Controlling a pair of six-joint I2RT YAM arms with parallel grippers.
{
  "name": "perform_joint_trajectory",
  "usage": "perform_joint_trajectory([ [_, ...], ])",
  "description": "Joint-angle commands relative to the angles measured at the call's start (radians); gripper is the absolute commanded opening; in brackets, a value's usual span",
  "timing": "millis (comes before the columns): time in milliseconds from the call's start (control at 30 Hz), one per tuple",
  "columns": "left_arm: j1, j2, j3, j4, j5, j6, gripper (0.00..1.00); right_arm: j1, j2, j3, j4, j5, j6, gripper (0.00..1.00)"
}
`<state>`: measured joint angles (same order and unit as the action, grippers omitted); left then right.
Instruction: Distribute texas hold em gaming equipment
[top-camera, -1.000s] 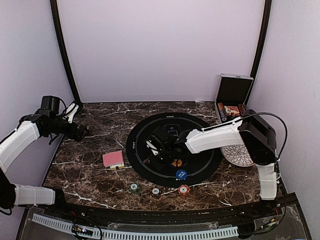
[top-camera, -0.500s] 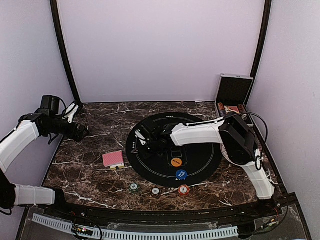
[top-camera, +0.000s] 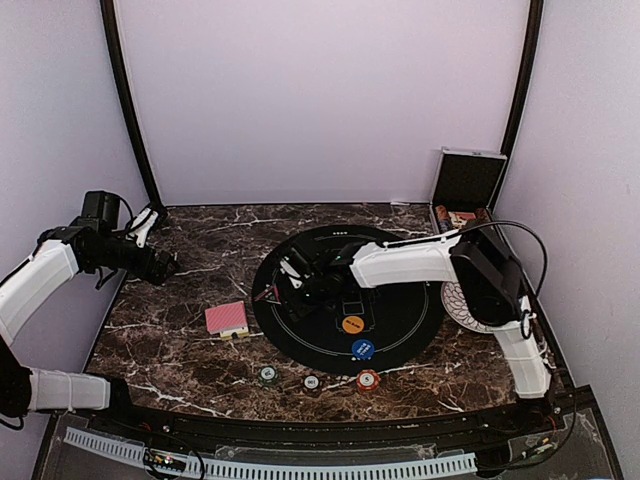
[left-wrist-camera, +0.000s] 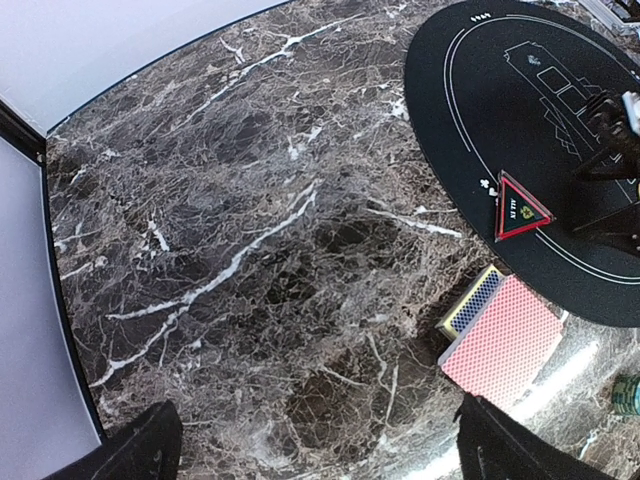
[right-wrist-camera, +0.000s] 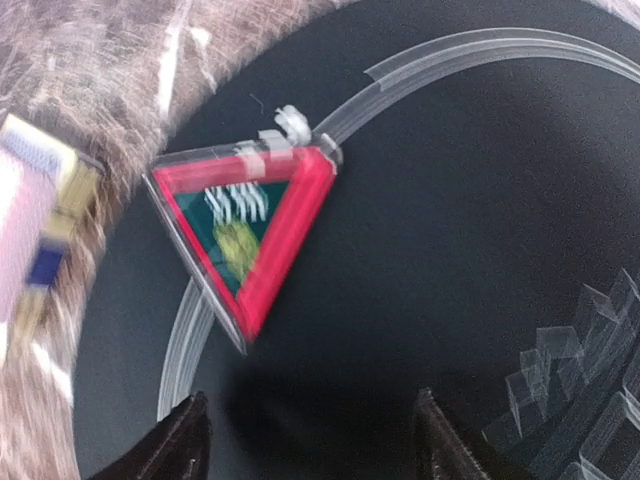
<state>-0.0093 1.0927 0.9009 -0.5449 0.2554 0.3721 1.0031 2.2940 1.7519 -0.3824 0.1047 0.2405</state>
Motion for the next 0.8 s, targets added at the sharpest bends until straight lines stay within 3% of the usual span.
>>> perform_joint_trajectory([
  [0, 0.005, -0.003, 0.022, -0.041, 0.024, 0.016, 0.99, -0.008, -0.244, -0.204, 0.065, 0.075, 0.040, 0.76],
  [133, 0.003, -0.005, 0.020, -0.053, 0.029, 0.025, 0.99, -0.008, -0.381, -0.397, 0.068, 0.117, 0.099, 0.80],
  [333, 0.003, -0.007, 0.019, -0.063, 0.034, 0.025, 0.99, -0.001, -0.488, -0.595, 0.071, 0.115, 0.190, 0.77],
  [600, 0.003, -0.005, 0.020, -0.065, 0.044, 0.020, 0.99, 0.026, -0.514, -0.688, 0.079, 0.136, 0.238, 0.70],
  [767, 0.003, -0.009, 0.020, -0.064, 0.041, 0.021, 0.99, 0.032, -0.484, -0.683, 0.083, 0.142, 0.247, 0.58],
])
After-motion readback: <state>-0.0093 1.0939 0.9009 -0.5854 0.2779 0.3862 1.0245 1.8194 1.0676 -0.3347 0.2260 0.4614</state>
